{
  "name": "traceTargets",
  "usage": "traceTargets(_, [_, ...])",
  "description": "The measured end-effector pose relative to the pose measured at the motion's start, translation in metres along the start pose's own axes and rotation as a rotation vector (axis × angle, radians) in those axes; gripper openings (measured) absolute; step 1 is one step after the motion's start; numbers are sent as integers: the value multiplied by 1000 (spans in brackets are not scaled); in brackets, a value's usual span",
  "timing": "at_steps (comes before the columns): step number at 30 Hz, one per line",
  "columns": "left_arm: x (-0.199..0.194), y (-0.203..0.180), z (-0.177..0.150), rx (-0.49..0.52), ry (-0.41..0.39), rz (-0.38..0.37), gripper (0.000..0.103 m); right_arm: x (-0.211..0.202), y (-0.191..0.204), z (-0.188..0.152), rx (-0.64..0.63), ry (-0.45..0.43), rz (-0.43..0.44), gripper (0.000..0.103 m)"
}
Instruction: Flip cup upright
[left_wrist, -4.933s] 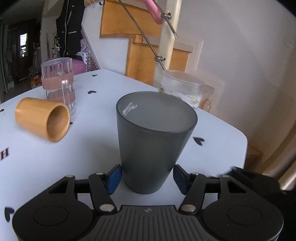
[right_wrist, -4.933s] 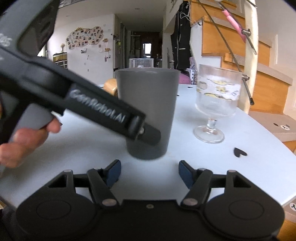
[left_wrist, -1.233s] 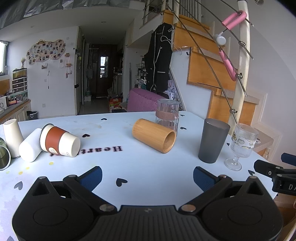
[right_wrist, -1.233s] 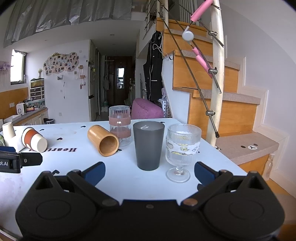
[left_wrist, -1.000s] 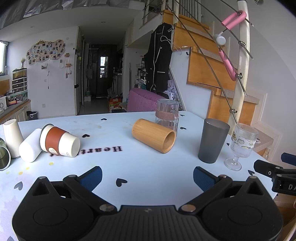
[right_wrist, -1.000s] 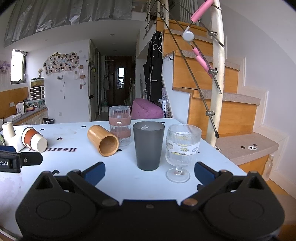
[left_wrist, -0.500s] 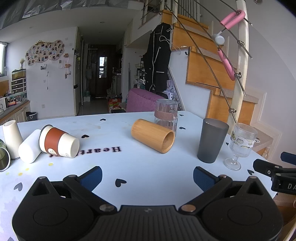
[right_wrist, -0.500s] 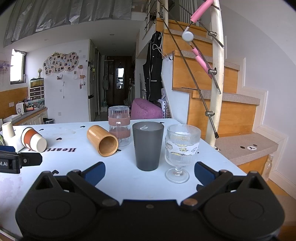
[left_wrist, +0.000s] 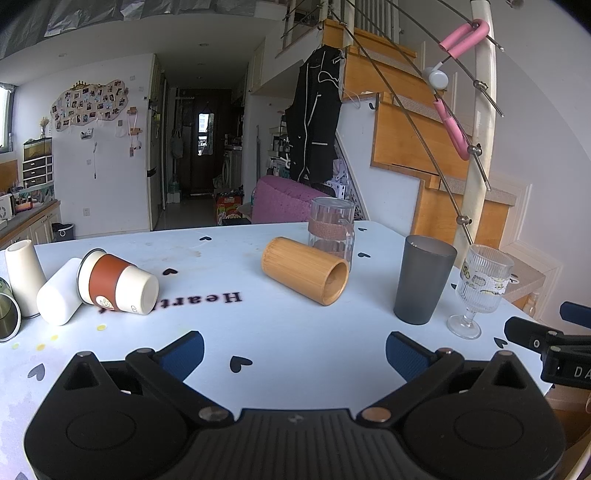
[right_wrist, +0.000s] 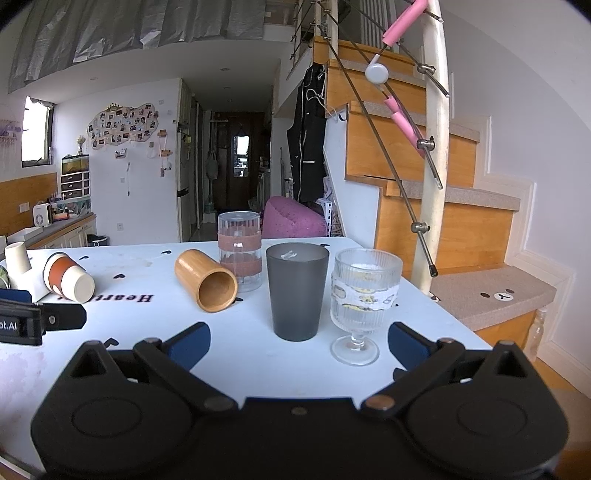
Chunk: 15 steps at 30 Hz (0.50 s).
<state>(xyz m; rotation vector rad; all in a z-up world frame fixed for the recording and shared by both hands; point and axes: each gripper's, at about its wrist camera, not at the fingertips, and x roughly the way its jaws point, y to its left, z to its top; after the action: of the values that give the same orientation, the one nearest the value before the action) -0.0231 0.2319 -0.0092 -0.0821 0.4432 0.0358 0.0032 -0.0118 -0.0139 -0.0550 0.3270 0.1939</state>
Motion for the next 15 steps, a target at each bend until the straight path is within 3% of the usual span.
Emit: traceTargets(15, [0, -1, 0, 1, 0, 0, 103, 0, 0, -2, -2, 2, 0, 103])
